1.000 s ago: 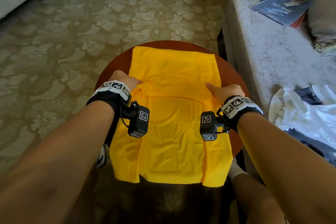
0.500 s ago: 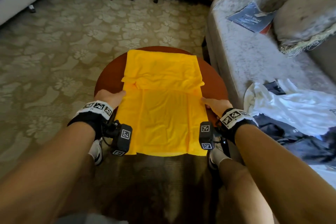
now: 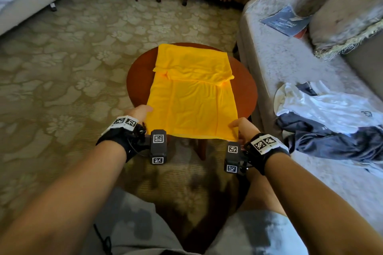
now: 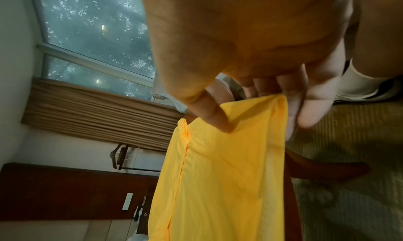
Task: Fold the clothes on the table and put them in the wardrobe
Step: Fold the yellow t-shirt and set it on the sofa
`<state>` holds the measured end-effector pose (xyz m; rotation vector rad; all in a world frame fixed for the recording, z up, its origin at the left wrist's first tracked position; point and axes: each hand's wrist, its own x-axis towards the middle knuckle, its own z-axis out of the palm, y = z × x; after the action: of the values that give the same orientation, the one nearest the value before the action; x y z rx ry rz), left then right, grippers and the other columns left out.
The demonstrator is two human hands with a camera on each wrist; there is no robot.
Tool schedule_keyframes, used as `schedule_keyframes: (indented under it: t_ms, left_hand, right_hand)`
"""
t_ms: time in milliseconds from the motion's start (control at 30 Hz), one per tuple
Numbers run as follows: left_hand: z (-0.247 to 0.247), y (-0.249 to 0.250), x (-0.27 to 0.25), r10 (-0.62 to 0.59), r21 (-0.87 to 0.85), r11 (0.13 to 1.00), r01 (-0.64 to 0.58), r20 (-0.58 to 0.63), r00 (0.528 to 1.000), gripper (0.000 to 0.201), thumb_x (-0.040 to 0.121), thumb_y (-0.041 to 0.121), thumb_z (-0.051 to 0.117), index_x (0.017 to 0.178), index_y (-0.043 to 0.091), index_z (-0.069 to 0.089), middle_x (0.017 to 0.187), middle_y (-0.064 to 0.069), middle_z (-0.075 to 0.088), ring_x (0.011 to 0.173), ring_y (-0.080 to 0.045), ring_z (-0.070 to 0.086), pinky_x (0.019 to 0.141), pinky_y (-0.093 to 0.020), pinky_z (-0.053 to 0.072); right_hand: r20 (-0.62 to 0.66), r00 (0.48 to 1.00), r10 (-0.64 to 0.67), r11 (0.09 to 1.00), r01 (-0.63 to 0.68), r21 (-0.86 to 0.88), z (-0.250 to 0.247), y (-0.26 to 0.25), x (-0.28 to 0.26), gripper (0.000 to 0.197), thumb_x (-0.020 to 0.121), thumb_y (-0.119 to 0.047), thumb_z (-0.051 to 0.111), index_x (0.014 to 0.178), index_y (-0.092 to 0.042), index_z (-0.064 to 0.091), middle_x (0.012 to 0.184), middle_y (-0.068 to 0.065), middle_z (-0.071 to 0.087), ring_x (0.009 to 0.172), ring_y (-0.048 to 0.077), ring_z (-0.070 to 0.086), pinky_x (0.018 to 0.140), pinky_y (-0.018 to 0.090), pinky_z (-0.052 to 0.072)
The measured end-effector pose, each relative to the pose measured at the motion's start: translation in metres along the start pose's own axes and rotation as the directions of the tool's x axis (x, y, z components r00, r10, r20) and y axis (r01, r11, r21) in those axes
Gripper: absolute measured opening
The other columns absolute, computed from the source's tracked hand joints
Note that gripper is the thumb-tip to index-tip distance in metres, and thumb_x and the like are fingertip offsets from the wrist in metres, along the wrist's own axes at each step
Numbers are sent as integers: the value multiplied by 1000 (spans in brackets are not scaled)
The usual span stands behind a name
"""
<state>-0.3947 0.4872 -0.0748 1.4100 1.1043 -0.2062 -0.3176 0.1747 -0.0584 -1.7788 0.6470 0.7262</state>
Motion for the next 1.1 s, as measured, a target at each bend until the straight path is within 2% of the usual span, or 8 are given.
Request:
schedule_keyframes:
  t_ms: [133, 267, 367, 467, 600, 767, 900, 1100]
  left_hand:
    - [1, -3, -25, 6, 65, 998, -14, 126, 992, 58, 98, 14, 46, 42, 13, 34, 29, -3, 29, 24, -15, 34, 32, -13, 29]
    - [-11, 1, -43, 41, 125, 991, -47, 48, 998, 31, 84, 26, 66, 64, 12, 47, 48, -4, 44, 45, -20, 40, 46, -27, 32]
    - [-10, 1, -56, 75, -69, 995, -73, 38, 996, 11, 89, 14, 61, 83, 9, 53, 74, -10, 58, 64, -21, 56, 50, -31, 48]
    - [-11, 7, -69, 147, -111, 983, -147, -8, 989, 19, 92, 16, 57, 75, 9, 51, 48, -7, 58, 41, -13, 55, 35, -18, 44]
    - [-17, 31, -94, 310, -206, 931, -301, 13, 951, 13, 93, 12, 57, 81, 8, 56, 39, -3, 56, 30, -9, 53, 30, -12, 36]
    - [-20, 52, -107, 395, -326, 884, -334, 141, 908, 17, 97, 14, 45, 90, 11, 59, 81, -4, 64, 67, -12, 65, 44, -12, 47]
    - [-19, 58, -99, 427, -317, 879, -357, 188, 884, 41, 93, -10, 30, 122, 7, 54, 103, -6, 64, 92, -16, 62, 69, -16, 48]
    - [-14, 72, -70, 439, -266, 869, -416, 31, 898, 37, 85, -4, 65, 120, 5, 57, 92, -10, 71, 79, -13, 69, 61, -15, 50]
  right_hand:
    - [-47, 999, -21, 1000, 22, 15, 1, -2, -15, 13, 94, -8, 57, 106, -9, 52, 87, 13, 64, 43, 19, 59, 33, 17, 40]
    - [-155, 981, -114, 980, 137, 144, 2, -1, -26, 22, 86, -8, 60, 107, -7, 53, 101, 16, 63, 60, 25, 57, 34, 24, 43]
    - [-335, 880, -336, 906, 400, 142, -2, -1, -33, 16, 84, -13, 56, 98, -18, 56, 88, 6, 63, 71, 26, 64, 57, 37, 57]
    - [-386, 789, -479, 804, 571, 169, -9, -6, -51, 18, 76, -13, 52, 74, -23, 66, 74, 0, 65, 73, 27, 64, 59, 36, 53]
    - [-300, 831, -468, 770, 551, 324, -23, -20, -63, 30, 77, -5, 56, 56, -19, 72, 61, -2, 65, 60, 19, 57, 54, 29, 48]
    - [-142, 872, -469, 782, 484, 392, -37, -39, -60, 24, 91, 0, 44, 83, -9, 65, 81, 12, 64, 74, 27, 62, 66, 34, 54]
    - [-184, 861, -474, 757, 505, 414, -33, -47, -47, 31, 85, 10, 50, 86, -11, 73, 80, 15, 71, 65, 24, 69, 49, 25, 53]
    - [-278, 812, -513, 788, 574, 221, -22, -55, -15, 7, 72, -18, 80, 71, -23, 76, 68, -2, 74, 71, 18, 67, 79, 40, 60]
